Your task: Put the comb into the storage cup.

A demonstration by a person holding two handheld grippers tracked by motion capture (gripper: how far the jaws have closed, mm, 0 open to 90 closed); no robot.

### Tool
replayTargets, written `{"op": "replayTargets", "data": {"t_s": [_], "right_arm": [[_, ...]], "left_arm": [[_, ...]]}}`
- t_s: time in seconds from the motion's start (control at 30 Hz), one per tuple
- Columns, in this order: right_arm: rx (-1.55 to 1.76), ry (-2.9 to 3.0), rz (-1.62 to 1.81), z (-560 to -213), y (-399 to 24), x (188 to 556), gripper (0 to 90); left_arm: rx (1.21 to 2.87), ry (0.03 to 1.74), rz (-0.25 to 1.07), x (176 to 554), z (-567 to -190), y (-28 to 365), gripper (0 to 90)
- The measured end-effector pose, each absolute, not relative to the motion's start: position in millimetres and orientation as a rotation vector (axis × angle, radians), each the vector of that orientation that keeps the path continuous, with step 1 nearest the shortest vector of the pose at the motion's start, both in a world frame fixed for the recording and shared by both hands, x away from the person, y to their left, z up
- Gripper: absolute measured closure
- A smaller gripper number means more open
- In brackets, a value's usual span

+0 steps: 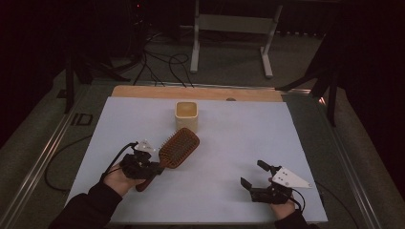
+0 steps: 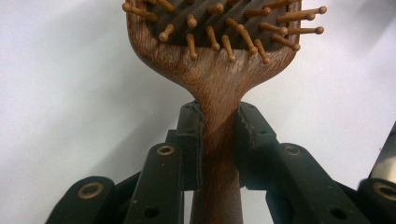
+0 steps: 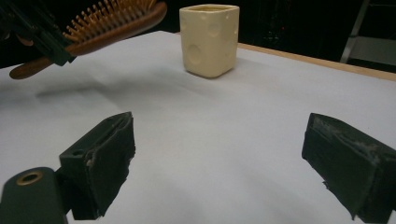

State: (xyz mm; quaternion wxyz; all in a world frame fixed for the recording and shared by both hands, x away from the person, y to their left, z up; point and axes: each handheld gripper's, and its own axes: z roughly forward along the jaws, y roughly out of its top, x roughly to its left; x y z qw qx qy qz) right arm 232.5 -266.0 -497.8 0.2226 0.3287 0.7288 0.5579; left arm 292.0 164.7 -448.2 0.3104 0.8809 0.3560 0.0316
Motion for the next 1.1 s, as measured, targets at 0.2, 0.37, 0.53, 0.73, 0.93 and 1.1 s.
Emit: {"op": "replayTargets", "data": {"t_s": [0.2,0.37,0.53,0.73,0.93,1.1], "right_arm": [[0.912,2.014,1.54,-498.0,-265.6,232.6,9.4],[0.913,2.017,1.541,-498.0,-265.0,232.6,9.4],[0.919,2.016,1.541,-498.1,-265.7,233.2,9.4],[0.915,2.022,1.538,-498.1,-264.0,233.2,9.4],[0.913,2.023,1.537,-498.1,-263.5,233.5,9.4],[0.912,2.03,1.538,-497.9,-261.7,233.2,9.4]], "left_arm": [[2.264,0.928,0.118,290.6,-449.4,165.4,74.3],[2.209,0.922,0.135,292.2,-450.1,165.6,74.2],[2.157,0.883,0.15,291.6,-448.6,164.6,74.2],[2.102,0.826,0.159,292.3,-446.4,157.0,74.2],[2.071,0.8,0.154,295.3,-448.6,149.5,74.2],[2.047,0.779,0.176,296.4,-455.8,140.6,74.2]]}}
